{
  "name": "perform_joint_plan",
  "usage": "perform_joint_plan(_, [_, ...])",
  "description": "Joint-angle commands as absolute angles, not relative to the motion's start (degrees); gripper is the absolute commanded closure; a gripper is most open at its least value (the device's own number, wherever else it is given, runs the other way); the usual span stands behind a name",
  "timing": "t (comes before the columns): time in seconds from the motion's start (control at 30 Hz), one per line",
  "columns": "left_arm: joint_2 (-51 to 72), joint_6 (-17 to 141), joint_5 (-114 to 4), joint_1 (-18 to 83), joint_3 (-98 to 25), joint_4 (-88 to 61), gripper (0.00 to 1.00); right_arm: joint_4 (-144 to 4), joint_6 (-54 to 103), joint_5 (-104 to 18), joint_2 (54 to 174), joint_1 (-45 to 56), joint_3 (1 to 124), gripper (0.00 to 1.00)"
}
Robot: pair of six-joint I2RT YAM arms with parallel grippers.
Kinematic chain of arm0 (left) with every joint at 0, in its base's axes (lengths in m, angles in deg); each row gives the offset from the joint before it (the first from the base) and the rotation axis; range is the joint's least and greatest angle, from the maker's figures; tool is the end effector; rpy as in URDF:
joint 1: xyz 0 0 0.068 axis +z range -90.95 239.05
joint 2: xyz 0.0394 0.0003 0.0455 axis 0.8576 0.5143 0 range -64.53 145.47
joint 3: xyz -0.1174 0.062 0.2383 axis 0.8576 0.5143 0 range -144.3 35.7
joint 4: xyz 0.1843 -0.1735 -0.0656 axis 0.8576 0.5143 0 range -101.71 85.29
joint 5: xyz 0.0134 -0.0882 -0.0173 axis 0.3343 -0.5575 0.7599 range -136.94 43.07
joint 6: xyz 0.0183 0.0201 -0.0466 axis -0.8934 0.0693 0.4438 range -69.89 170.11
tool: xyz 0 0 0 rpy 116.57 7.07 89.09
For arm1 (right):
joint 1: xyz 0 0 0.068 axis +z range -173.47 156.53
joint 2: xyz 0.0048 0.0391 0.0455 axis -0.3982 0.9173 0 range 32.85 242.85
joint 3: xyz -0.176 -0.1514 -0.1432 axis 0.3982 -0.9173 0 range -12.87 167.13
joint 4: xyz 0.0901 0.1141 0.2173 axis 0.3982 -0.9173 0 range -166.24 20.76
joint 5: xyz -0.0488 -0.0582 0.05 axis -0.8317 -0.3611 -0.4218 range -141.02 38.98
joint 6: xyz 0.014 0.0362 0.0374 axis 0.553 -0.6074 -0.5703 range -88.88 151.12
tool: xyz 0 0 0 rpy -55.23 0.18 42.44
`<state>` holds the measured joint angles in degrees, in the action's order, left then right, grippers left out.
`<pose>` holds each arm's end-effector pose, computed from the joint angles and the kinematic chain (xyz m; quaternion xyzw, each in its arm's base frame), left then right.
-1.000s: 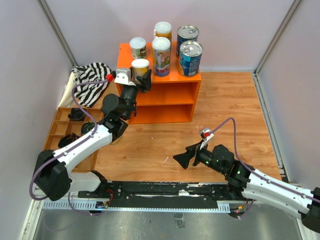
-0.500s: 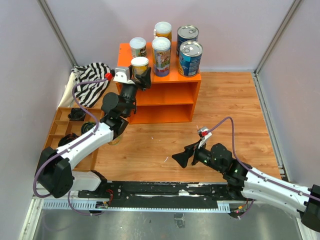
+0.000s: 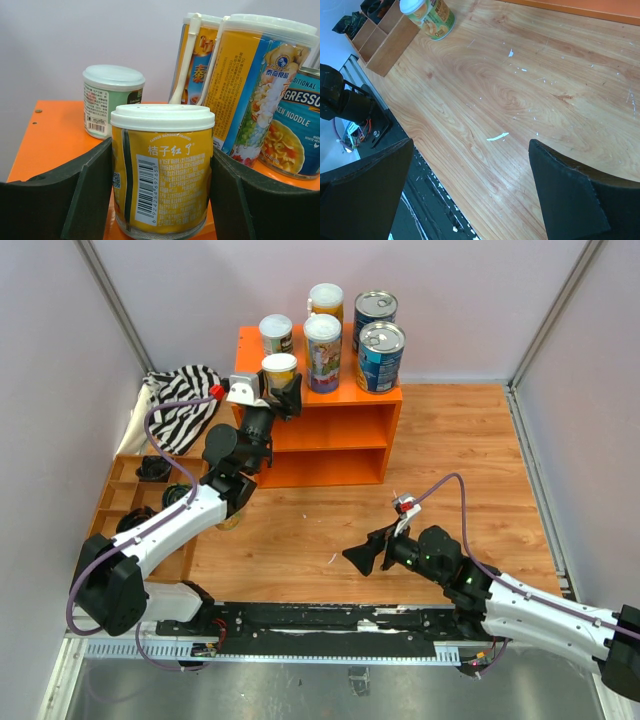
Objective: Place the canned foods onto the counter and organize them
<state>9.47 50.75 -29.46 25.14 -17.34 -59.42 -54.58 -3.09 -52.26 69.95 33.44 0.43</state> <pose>0.2499 -0.1550 0.3842 0.0244 0.5336 -0.1739 0.8273 0.0913 0.1386 0.2113 -0.1429 0.7477 0.4572 0.4599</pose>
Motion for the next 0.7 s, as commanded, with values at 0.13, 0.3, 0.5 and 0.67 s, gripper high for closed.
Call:
perform_joint_plan(0.13, [9.9,51.2,-27.8,25.6,-16.9,-57.3,0.21,-52.6,-1.9,-51.2,70.5,31.8,2.3,0.02])
perform_joint_plan(0.3, [9.3,51.3,-27.2,25.6,-16.1,-57.1,0.16,-52.6,-2.0,-51.0,70.6,31.9,2.5,0.01])
perform_joint_plan(0.5, [8.3,51.3,-25.9,25.6,-16.9,-55.9,0.16,-52.4,-2.5,-50.8,70.3,31.9,2.4,0.01])
perform_joint_plan(0.67, [6.7,51.5,-24.5,25.6,-16.6,-55.7,0.27,-52.4,-3.4,-50.8,69.2,31.8,1.8,0.01])
